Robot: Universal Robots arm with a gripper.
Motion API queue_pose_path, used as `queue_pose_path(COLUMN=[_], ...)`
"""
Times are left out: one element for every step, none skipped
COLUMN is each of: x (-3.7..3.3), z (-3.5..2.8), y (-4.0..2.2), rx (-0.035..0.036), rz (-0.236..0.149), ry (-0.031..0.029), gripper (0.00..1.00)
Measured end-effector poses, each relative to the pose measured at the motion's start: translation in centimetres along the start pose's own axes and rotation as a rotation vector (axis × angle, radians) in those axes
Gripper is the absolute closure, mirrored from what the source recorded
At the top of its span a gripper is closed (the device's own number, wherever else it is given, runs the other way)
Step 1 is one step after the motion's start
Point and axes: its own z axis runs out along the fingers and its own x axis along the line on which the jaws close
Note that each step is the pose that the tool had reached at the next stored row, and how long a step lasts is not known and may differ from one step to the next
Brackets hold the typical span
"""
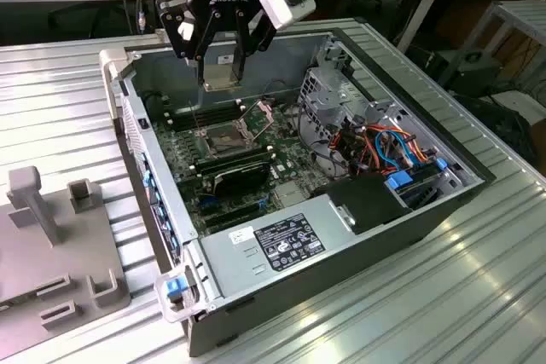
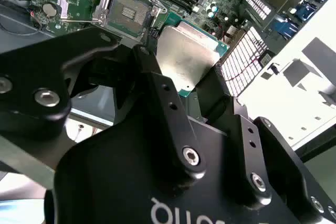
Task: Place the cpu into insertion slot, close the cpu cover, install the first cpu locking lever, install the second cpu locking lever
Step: 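Place the cpu into insertion slot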
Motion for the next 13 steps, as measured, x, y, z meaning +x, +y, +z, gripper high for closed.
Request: queue_pose_path(x=[0.0, 0.0, 0.0, 0.0, 0.0, 0.0, 0.0, 0.0, 0.0, 0.0, -0.01, 0.0, -0.01], z=[0.0, 0.0, 0.0, 0.0, 0.0, 0.0, 0.0, 0.0, 0.0, -0.01, -0.01, 0.0, 0.01], y=[0.0, 0.0, 0.0, 0.0, 0.0, 0.0, 0.0, 0.0, 0.0, 0.01, 0.05, 0.15, 0.21], rx=[0.0001, 0.0, 0.0, 0.0, 0.0, 0.0, 0.0, 0.0, 0.0, 0.0001, 0.0002, 0.0001, 0.0001], rz=[0.0, 0.0, 0.0, 0.0, 0.0, 0.0, 0.0, 0.0, 0.0, 0.0, 0.0, 0.0, 0.0], ry=[0.0, 0.0, 0.0, 0.0, 0.0, 0.0001, 0.0, 0.0, 0.0, 0.0001, 0.0001, 0.0001, 0.0], gripper=[0.45, 0.45, 0.45, 0.45, 0.45, 0.45, 0.45, 0.45, 0.45, 0.45, 0.45, 0.45, 0.45])
